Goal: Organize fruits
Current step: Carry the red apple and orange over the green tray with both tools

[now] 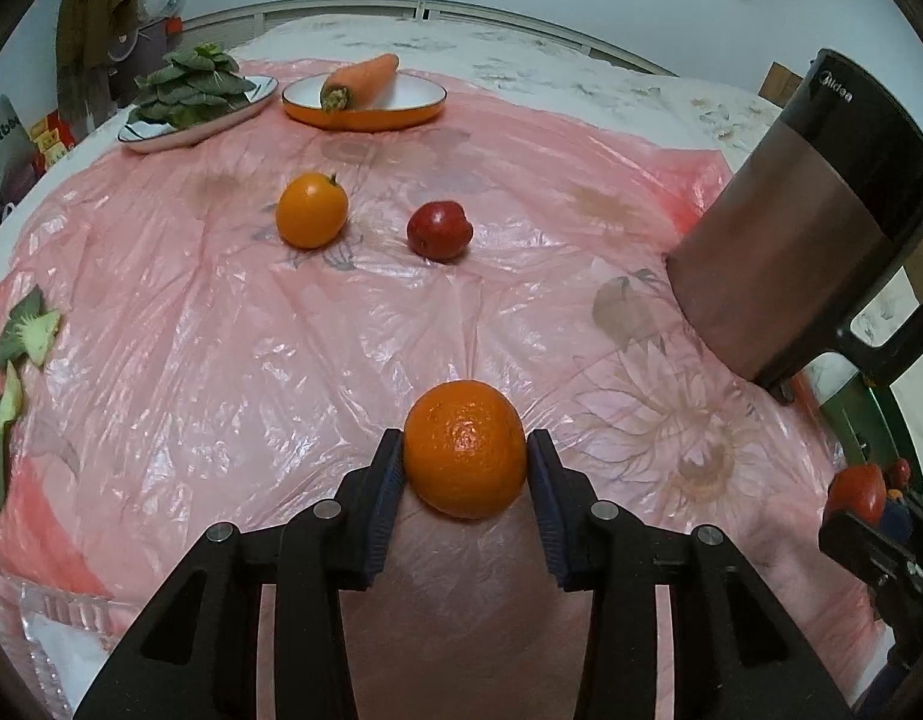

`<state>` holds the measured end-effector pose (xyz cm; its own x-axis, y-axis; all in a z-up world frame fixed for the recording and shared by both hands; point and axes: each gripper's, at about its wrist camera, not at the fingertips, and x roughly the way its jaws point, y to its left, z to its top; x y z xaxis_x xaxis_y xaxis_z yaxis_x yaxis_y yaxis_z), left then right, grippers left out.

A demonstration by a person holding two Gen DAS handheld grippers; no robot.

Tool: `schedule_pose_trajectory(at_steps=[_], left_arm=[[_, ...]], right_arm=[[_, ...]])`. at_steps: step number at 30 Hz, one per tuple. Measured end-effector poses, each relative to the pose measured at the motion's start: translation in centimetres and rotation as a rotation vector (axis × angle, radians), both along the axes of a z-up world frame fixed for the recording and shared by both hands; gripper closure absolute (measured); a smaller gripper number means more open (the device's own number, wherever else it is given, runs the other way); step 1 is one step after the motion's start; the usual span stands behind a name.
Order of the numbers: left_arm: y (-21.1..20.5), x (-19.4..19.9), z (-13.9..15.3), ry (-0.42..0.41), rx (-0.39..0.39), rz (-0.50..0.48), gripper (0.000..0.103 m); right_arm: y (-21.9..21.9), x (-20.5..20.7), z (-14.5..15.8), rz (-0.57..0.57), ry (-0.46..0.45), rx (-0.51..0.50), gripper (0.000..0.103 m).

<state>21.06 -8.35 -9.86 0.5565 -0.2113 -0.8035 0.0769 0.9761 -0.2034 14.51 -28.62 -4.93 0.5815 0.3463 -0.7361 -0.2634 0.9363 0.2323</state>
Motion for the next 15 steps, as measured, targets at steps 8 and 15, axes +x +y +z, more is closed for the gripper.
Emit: schedule_pose_trajectory(at_steps=[8,15], left_arm=[[-0.9,-2.0,3.5,-0.077,0.020,-0.017,0.068],[-2.3,-4.4,5.8,-0.117,0.030,-0.059,0.068]], right_arm=[[-3.7,-2.7,1.0,-0.074,-0.016,0.044,0.075],[-7.4,-5.2,2.0,-0.145,-0.034,0.053,0.075]])
